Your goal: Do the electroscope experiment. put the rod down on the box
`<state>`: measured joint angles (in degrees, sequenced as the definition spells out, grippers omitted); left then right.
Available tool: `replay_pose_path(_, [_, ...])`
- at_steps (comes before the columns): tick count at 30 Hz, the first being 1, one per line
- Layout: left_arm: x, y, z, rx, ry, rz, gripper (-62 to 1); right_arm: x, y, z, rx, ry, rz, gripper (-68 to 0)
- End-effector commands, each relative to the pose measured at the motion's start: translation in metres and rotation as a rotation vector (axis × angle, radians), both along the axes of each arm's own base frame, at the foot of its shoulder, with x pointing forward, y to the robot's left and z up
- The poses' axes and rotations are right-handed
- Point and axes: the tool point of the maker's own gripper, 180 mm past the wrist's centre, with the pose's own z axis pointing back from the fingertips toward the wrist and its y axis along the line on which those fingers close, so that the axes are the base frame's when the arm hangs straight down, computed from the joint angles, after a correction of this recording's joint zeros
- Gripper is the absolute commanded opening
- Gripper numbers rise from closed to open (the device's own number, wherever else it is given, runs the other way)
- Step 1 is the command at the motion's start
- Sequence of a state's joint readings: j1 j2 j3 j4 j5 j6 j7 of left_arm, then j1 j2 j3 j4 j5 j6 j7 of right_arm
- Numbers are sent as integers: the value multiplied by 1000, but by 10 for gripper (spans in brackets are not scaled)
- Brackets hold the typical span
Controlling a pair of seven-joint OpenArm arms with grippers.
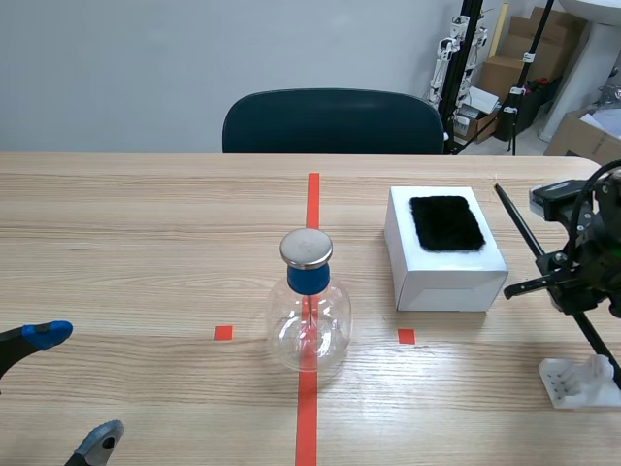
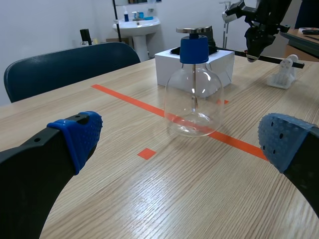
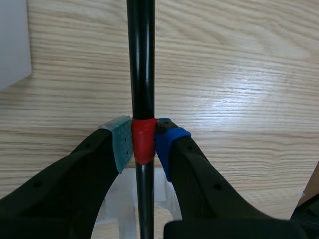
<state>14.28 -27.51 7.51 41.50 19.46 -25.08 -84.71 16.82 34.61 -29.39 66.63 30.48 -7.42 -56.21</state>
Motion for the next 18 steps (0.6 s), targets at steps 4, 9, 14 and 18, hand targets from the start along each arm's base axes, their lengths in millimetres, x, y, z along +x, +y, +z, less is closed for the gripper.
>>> replay_pose_path(4, [2, 3, 9, -12, -34, 2, 14, 9, -13, 3, -11, -13, -42, -615])
replay_pose_path(9, [2, 3, 9, -12, -34, 2, 14, 8, -11, -5, 24, 14, -81, -605])
replay_pose_path(14, [2, 3, 9, -12, -34, 2, 14, 7, -4, -8, 78, 23, -95, -605])
replay_pose_path(18, [2, 3, 9, -12, -34, 2, 14, 1, -1, -15, 116, 51, -97, -605])
